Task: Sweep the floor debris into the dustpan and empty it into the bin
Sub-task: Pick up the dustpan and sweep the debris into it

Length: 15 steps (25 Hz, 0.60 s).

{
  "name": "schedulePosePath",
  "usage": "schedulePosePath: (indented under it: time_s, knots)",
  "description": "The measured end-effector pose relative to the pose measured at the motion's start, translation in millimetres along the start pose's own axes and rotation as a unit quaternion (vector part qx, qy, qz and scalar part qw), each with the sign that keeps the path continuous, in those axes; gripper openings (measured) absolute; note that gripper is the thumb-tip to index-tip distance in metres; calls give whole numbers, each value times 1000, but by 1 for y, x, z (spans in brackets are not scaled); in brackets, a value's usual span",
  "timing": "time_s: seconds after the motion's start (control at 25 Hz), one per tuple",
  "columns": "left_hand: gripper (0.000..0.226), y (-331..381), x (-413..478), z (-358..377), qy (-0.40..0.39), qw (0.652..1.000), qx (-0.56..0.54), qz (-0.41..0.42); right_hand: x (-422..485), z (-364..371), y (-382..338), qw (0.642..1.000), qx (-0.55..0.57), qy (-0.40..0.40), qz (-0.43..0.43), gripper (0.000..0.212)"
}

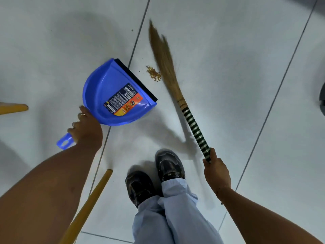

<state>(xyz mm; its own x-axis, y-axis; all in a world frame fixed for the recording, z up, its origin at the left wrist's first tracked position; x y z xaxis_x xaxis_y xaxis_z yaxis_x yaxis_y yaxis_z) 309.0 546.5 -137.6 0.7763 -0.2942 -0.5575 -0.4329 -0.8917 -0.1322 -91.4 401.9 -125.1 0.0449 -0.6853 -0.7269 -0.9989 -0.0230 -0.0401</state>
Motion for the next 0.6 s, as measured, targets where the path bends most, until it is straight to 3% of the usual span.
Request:
schedulePosePath:
  time_s: [0.2, 0.4, 0.48, 0.6]
  knots:
    - [66, -11, 31, 1, 41, 997, 50, 42, -27, 6, 9, 990, -60, 14, -126, 46]
    - [70, -15, 28, 7, 33, 996, 66, 56, -20, -6, 19, 993, -26, 91, -69, 42]
    - [70, -21, 27, 8, 39, 994, 78, 58, -15, 1, 19, 994, -57, 80, -54, 40]
    - [68, -22, 28, 4, 41, 995, 75, 56, -25, 15, 16, 989, -95, 41, -106, 43]
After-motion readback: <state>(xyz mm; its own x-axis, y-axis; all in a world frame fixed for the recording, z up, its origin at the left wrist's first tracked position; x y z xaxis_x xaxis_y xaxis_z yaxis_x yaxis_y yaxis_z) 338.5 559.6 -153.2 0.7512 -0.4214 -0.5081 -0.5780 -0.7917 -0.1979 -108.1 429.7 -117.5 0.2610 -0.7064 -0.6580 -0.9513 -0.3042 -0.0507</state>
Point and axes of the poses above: each hand's wrist, its own x-axis towards the middle knuckle, its own z-axis out of the palm, y = z × x, the point moved 8 cm from there along x, towards the middle knuckle, and after that the axes turned 3 degrees about y, right-handed, at the moved point
